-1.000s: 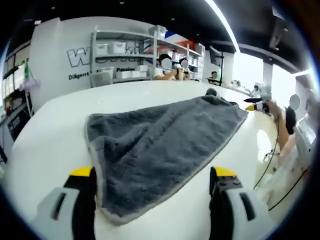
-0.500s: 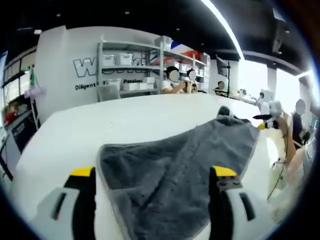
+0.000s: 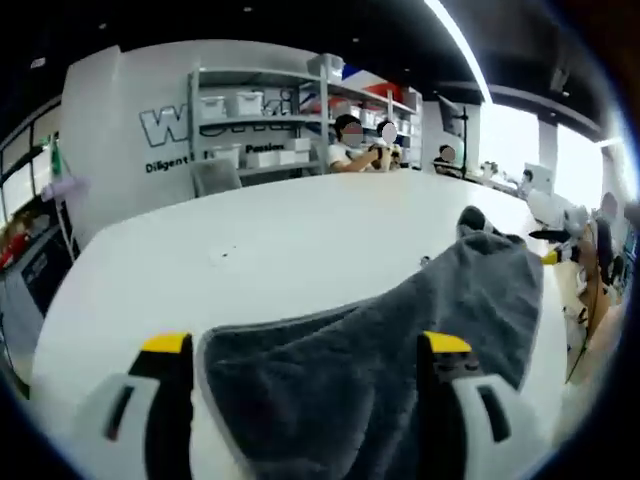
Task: Fold the towel on the table until its edges align and the towel forms a compact rectangular stack.
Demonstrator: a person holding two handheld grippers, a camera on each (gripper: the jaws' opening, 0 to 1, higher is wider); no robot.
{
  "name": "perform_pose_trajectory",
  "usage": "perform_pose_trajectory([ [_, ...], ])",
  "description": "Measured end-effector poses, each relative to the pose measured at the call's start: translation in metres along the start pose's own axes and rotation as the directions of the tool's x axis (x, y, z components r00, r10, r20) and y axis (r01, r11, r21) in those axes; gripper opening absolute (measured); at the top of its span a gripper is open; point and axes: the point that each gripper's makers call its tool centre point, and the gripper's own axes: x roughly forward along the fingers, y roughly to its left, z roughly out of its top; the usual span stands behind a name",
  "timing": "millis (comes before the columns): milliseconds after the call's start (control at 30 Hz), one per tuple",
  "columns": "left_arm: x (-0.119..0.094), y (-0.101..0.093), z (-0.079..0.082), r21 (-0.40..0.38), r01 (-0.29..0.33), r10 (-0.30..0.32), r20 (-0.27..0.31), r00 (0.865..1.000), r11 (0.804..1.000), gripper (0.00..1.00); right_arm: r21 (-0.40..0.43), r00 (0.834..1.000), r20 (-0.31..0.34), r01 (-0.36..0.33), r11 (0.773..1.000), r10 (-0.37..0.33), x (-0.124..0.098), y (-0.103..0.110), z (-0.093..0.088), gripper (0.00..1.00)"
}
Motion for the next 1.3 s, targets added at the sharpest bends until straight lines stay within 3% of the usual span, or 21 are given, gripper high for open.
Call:
perform_pose_trajectory([
  [200, 0.021, 0.03, -0.006, -0.004, -0.068, 0.067, -0.052, 0.996, 0.998, 0.96, 0.002, 1.0, 0.006, -0.017, 1.0, 0.017, -0.001, 0.004, 0.005, 0.97],
  [300, 0.032, 0.042, -0.007, -0.023, -0.074, 0.072, -0.066, 0.995, 0.997, 0.95, -0.006, 1.0, 0.003, -0.021, 1.0, 0.021, -0.001, 0.005, 0.006, 0.97],
  [467, 0.047, 0.06, -0.013, 0.005, -0.118, 0.118, -0.099, 0.988, 0.993, 0.86, -0.01, 1.0, 0.0, -0.024, 1.0, 0.024, 0.0, 0.004, 0.006, 0.96],
  [700, 0.065, 0.078, -0.024, 0.039, -0.139, 0.143, -0.139, 0.98, 0.99, 0.78, -0.021, 0.999, -0.01, -0.048, 0.999, 0.048, 0.004, 0.009, 0.005, 0.93],
  [800, 0.069, 0.077, -0.032, 0.025, -0.122, 0.125, -0.157, 0.98, 0.992, 0.73, -0.023, 0.999, -0.012, -0.053, 0.998, 0.053, 0.005, 0.011, 0.004, 0.93],
  [900, 0.072, 0.074, -0.037, 0.037, -0.099, 0.104, -0.174, 0.979, 0.994, 0.66, -0.022, 0.998, -0.015, -0.055, 0.998, 0.054, 0.005, 0.012, 0.002, 0.92],
  [1000, 0.072, 0.066, -0.038, 0.049, -0.072, 0.079, -0.173, 0.982, 0.996, 0.51, -0.02, 0.998, -0.017, -0.055, 0.998, 0.055, 0.005, 0.012, 0.001, 0.91],
  [1300, 0.069, 0.062, -0.045, 0.131, -0.094, 0.119, -0.2, 0.973, 0.987, 0.2, -0.013, 0.998, -0.019, -0.054, 0.998, 0.054, 0.004, 0.01, -0.003, 0.9],
])
